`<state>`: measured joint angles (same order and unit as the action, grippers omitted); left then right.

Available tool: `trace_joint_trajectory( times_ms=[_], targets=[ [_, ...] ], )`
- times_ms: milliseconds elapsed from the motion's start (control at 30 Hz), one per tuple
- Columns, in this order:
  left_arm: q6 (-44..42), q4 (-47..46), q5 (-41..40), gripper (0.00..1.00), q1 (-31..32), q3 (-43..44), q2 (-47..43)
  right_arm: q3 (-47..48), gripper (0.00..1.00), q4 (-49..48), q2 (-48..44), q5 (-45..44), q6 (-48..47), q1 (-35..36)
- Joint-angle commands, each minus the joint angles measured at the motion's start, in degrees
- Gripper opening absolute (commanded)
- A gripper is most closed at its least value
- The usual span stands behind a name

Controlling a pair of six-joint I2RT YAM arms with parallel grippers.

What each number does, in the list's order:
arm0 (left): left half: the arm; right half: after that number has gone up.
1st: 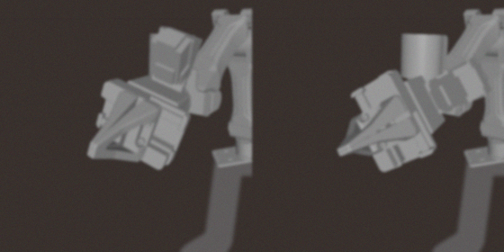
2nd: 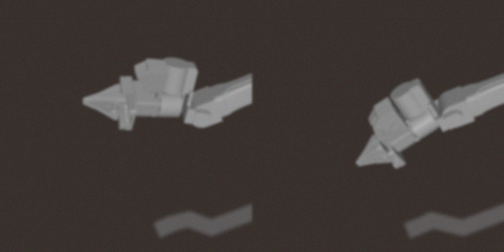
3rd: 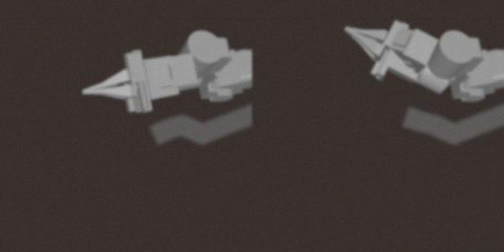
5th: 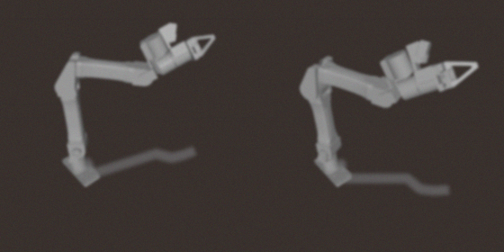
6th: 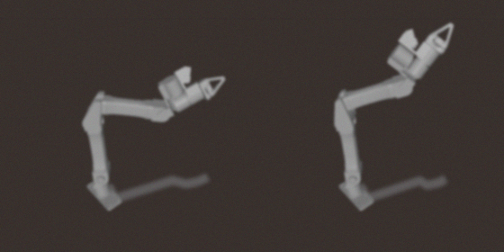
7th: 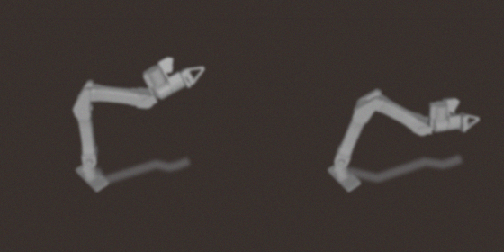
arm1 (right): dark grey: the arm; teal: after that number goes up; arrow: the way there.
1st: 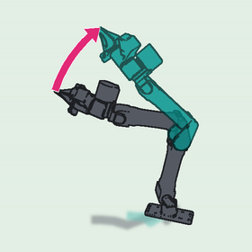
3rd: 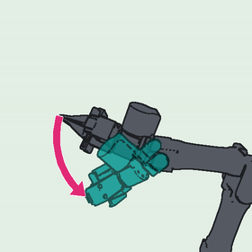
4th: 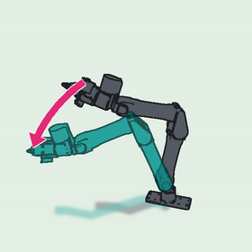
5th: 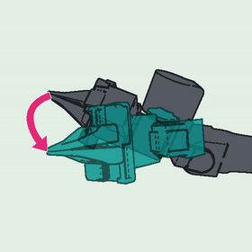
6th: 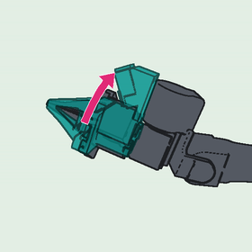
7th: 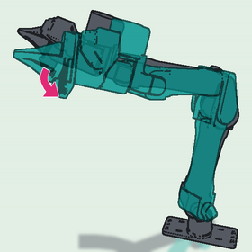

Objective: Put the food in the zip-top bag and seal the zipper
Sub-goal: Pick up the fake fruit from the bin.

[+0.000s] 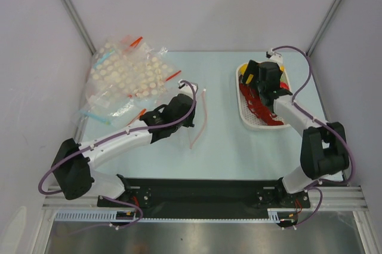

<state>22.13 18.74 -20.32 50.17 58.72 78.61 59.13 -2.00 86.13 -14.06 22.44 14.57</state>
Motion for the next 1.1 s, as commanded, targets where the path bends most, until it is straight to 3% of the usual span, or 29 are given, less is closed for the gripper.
trace_joint_trajectory(
  times_ms=[0,200,500,667,1000,1067],
  targets=[
    [-0.3,-2.9,0.6,0.0,-0.2,-0.5,-3.3,6.2,0.99,-1.1,5.5,0.1,0.8,-1.7],
    [-0.5,-3.6,-0.1,0.0,-0.2,-1.9,-6.0,11.8,0.99,-4.9,14.3,0.9,2.2,-2.9],
    [-1.0,-3.0,1.5,0.0,-0.1,-1.2,-4.8,25.9,1.0,-1.2,28.6,0.5,2.9,-3.9],
    [-0.9,-2.7,1.3,0.0,-0.1,-1.0,-5.1,26.4,0.95,-1.4,31.4,-0.9,5.9,-3.9],
    [-0.9,-1.7,-0.2,0.0,-0.1,-0.6,-5.2,18.7,0.47,-5.1,24.4,-0.4,4.3,-3.9],
    [-0.9,-1.8,-0.3,0.01,-0.1,-0.4,-5.1,15.5,0.46,-5.7,20.3,-1.1,3.1,-3.8]
  ],
)
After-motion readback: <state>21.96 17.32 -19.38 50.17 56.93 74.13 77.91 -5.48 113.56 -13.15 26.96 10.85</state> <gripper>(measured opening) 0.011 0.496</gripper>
